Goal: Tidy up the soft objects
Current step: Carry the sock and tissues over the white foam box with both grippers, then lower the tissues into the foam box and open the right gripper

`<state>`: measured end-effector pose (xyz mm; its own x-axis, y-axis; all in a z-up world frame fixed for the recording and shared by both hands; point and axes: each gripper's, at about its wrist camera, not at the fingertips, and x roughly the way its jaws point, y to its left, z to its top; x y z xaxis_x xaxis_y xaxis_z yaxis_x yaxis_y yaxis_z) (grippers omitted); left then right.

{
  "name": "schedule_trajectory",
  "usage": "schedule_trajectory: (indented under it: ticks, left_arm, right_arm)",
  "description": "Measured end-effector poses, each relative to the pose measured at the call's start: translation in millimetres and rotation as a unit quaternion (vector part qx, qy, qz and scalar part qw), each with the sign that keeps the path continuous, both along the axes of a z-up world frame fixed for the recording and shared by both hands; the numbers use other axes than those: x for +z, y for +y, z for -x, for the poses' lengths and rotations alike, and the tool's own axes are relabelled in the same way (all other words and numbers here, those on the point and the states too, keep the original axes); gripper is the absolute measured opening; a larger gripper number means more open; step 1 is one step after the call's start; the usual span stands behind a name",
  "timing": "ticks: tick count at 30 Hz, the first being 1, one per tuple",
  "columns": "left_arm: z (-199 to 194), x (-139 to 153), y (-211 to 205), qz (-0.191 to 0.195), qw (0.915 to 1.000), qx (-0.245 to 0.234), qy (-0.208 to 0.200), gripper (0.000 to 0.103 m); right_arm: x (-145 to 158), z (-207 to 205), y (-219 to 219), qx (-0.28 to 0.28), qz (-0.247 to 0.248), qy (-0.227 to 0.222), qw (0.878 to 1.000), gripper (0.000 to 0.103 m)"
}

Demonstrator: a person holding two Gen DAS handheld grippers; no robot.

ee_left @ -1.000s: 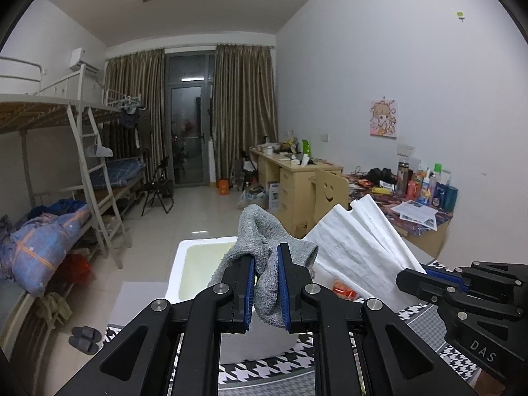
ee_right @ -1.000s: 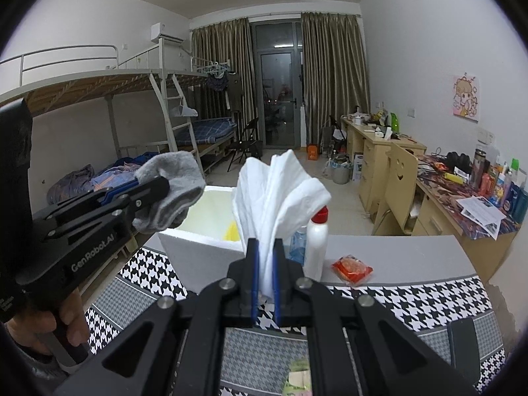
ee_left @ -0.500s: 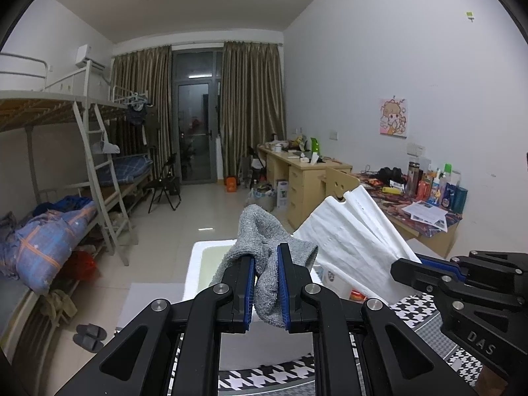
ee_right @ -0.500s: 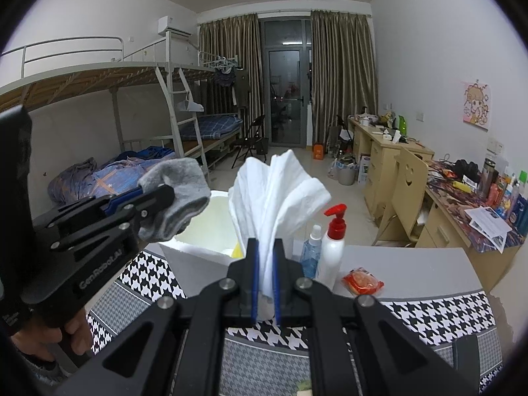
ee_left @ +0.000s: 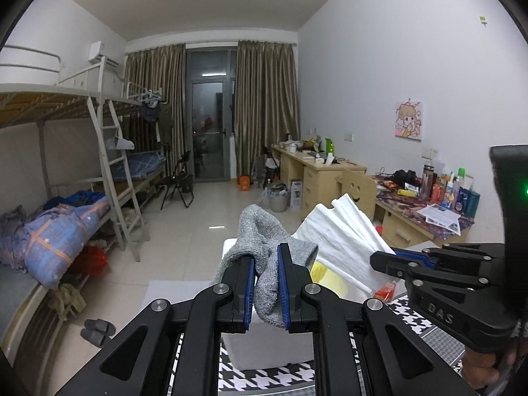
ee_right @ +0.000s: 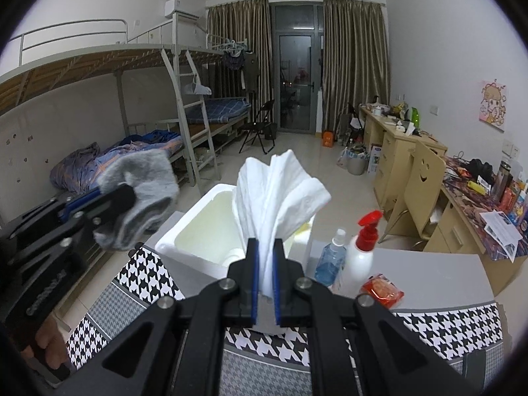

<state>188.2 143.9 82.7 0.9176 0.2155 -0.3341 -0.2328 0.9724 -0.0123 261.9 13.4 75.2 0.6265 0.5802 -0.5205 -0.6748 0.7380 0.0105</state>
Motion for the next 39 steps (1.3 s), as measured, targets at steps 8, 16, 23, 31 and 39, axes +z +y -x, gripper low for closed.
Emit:
schedule_trajectory:
  ticks: [8,16,23,31,39]
  left_arm:
    - [-0.8,-4.2,7.9,0.001,1.0000,0.007,0.005,0.014]
    - [-2.5,-7.2,14.7,0.003,0.9998,0.015,0.010,0.014]
    - [-4.6,-7.3,15.0,0.004,0.9997,0.018,0.014,0.014]
    - [-4.1,-8.1,16.0,0.008,0.9996,0.019,0.018,0.014]
    - [-5.4,-6.3,17.3,0.011,0.9995,0.023,0.019,0.014]
  right_arm:
    - [-10.2,-22.8,21.7,-0.003,0.017,0.023,1.000,0.010]
    - [-22.7,-42.8,41.7,-0.004,0.040,0.045,0.998,0.010]
    - [-36.1,-57.7,52.5,0.000,0.057,0.076,0.995,0.010]
    - [-38.6,-62.6,63.5,0.010,0.066,0.083,0.994,0.010]
    - [-47.8,-73.8,67.8,0.007,0.075,0.117,0.990,0.044]
